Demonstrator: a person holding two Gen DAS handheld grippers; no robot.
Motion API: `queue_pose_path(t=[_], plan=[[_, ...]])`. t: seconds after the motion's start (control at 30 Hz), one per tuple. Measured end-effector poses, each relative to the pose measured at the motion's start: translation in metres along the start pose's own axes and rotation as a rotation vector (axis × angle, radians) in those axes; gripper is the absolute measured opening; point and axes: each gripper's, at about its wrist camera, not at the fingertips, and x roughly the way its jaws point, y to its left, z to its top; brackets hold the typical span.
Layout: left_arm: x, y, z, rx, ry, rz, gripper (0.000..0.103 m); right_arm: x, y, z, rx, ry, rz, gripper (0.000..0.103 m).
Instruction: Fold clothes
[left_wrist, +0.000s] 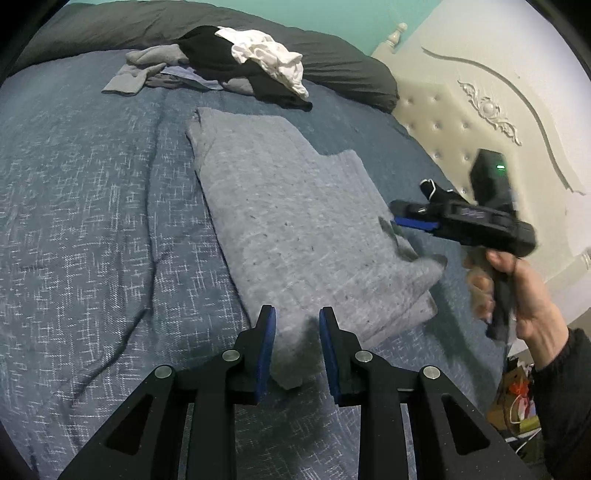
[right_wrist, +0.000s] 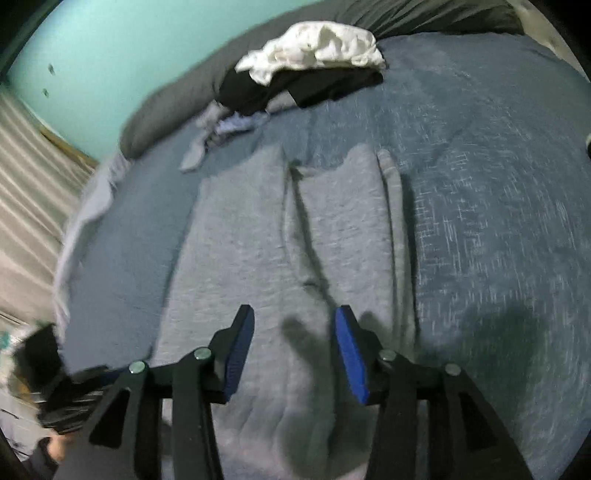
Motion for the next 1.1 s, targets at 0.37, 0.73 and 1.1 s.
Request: queue_pose_path(t=[0.37, 0.73, 1.1], plan=[[0.0, 0.002, 0.001, 0.007, 0.006, -0.008, 0.027, -0.006, 0.012, -0.004, -0.078, -0.008, -0.001, 0.008], [0.016, -0.015, 0.002, 0.035, 0.051, -0.016, 0.027, -0.016, -0.019, -0.044, 0.002, -0.008, -0.052, 0.009], [0.025, -0.022, 0.0, 0.064, 0.084, -0.018, 0.028, -0.049, -0.029, -0.047, 0.045, -0.049, 0.019, 0.028]])
